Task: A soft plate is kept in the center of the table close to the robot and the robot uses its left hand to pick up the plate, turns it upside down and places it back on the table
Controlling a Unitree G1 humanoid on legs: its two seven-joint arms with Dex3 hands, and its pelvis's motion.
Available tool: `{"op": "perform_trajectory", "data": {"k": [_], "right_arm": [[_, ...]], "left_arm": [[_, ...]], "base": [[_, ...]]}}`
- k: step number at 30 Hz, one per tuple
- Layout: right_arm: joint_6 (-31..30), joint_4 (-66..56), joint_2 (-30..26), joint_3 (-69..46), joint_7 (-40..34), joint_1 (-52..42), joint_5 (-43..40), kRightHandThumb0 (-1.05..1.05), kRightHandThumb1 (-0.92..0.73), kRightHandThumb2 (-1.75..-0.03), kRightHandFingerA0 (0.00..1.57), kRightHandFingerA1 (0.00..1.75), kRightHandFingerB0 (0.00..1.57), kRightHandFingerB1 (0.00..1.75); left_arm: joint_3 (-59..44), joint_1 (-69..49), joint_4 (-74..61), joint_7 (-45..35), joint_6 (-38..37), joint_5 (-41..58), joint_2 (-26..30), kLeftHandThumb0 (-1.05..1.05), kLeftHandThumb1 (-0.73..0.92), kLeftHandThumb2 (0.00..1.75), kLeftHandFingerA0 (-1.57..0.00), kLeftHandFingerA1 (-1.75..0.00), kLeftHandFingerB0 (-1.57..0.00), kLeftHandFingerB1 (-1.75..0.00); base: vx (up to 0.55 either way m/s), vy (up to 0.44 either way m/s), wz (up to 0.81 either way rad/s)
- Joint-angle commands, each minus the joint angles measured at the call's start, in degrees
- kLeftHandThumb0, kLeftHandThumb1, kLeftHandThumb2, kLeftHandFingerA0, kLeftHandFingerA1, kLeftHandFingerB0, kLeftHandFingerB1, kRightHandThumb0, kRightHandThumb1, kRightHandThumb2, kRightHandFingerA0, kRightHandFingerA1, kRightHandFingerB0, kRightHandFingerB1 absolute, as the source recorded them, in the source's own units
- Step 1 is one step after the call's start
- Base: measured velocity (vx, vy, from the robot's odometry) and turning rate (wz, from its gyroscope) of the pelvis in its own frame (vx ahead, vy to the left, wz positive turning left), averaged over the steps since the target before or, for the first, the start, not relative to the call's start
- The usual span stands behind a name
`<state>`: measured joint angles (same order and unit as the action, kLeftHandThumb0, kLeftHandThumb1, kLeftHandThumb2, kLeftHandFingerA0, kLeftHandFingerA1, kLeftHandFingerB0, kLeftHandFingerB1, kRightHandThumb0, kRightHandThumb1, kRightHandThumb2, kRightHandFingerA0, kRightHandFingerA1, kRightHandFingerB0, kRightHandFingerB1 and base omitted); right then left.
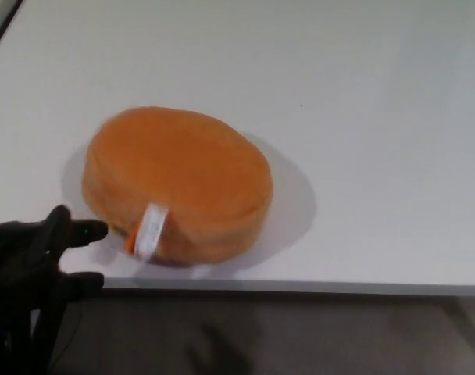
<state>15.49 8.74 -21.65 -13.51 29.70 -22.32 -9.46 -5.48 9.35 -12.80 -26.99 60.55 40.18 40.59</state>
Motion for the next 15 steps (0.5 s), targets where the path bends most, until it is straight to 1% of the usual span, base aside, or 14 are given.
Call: {"op": "perform_trajectory", "data": {"k": [1,2,3,6,8,9,10,11,12,13,14,15], "right_arm": [[0.2,0.4,-0.2,0.3,0.3,-0.2,-0.4,-0.83,-0.88,-0.67,0.54,0.47,0.33,0.36],[0.3,0.5,-0.2,0.2,0.2,-0.2,-0.4,-0.83,-0.88,-0.67,0.54,0.47,0.33,0.36],[0.7,0.6,-0.2,0.2,0.2,-0.2,-0.3,-0.87,-0.76,-1.1,0.49,0.58,0.27,0.48],[-0.3,0.4,-0.3,0.2,0.4,-0.3,-0.7,-0.92,-0.76,-1.09,0.47,0.56,0.27,0.47],[0.2,0.7,-0.5,0.2,0.3,-0.1,-0.4,-0.91,-0.77,-1.1,0.47,0.56,0.27,0.47],[0.4,0.8,-0.5,0.2,0.2,-0.1,-0.2,-0.83,-0.89,-0.67,0.54,0.46,0.34,0.35],[0.6,1.0,-0.5,0.2,0.0,0.1,0.1,-0.85,-0.88,-0.67,0.54,0.47,0.34,0.36],[0.4,1.2,-0.6,0.2,0.1,0.2,0.0,-0.85,-0.88,-0.67,0.54,0.47,0.34,0.36],[0.5,1.2,-0.6,0.2,0.1,0.2,0.0,-0.85,-0.73,-1.09,0.49,0.57,0.29,0.49],[0.6,1.2,-0.6,0.3,0.0,0.1,0.1,-0.9,-0.76,-1.1,0.48,0.56,0.28,0.48],[0.7,1.1,-0.5,0.3,0.0,0.0,0.2,-0.91,-0.76,-1.1,0.48,0.56,0.28,0.48],[0.6,1.0,-0.5,0.3,0.0,0.0,0.1,-0.91,-0.76,-1.1,0.48,0.56,0.28,0.48]], "left_arm": [[-4.2,-4.8,-5.1,-6.2,1.3,2.9,4.4,-1.03,0.76,1.19,0.0,-0.18,0.0,0.0],[-4.6,-5.2,-5.4,-6.6,1.5,3.4,4.7,-1.03,0.76,1.19,0.0,-0.18,0.0,0.0],[-5.1,-6.2,-6.3,-7.7,1.0,3.5,5.4,-1.04,0.77,1.19,0.0,-0.18,0.0,0.0],[-7.4,-9.5,-8.9,-10.3,0.3,4.6,7.1,-1.03,0.76,1.18,0.0,-0.21,0.0,0.0],[-8.7,-11.1,-10.3,-11.9,0.2,5.4,8.0,-1.03,0.76,1.18,0.0,-0.22,0.0,0.0],[-9.2,-11.8,-10.8,-12.3,-0.3,5.4,8.2,-1.05,0.78,1.24,0.0,-0.22,0.0,-0.02],[-10.8,-14.4,-12.8,-12.6,-3.2,4.3,7.7,-1.05,0.81,1.23,0.0,-0.22,0.0,0.0],[-12.2,-16.5,-14.4,-12.2,-6.0,3.0,6.8,-1.05,0.81,1.23,0.0,-0.22,0.0,0.0],[-13.6,-19.5,-16.8,-10.7,-10.5,0.1,4.8,-1.05,0.82,1.23,0.0,-0.18,0.0,0.0],[-14.3,-20.7,-17.4,-10.1,-12.0,-0.5,3.5,-1.04,0.81,1.21,0.0,-0.16,0.0,0.0],[-15.3,-22.6,-18.3,-9.1,-14.9,-1.6,1.1,-0.96,0.76,1.19,0.0,-0.2,0.0,-0.06],[-15.8,-23.8,-19.0,-8.3,-17.1,-2.7,-0.5,-0.96,0.76,1.19,0.0,-0.2,0.0,-0.06]], "base": [[0.0,0.0,0.0],[0.0,0.0,0.0],[0.0,0.0,0.0],[0.0,0.0,0.0],[0.0,0.0,0.0],[0.0,0.0,0.0],[0.0,0.0,0.0],[0.0,0.0,0.0],[0.0,0.0,0.0],[0.0,0.0,0.0],[0.0,0.0,0.0],[0.0,0.0,0.0]]}}
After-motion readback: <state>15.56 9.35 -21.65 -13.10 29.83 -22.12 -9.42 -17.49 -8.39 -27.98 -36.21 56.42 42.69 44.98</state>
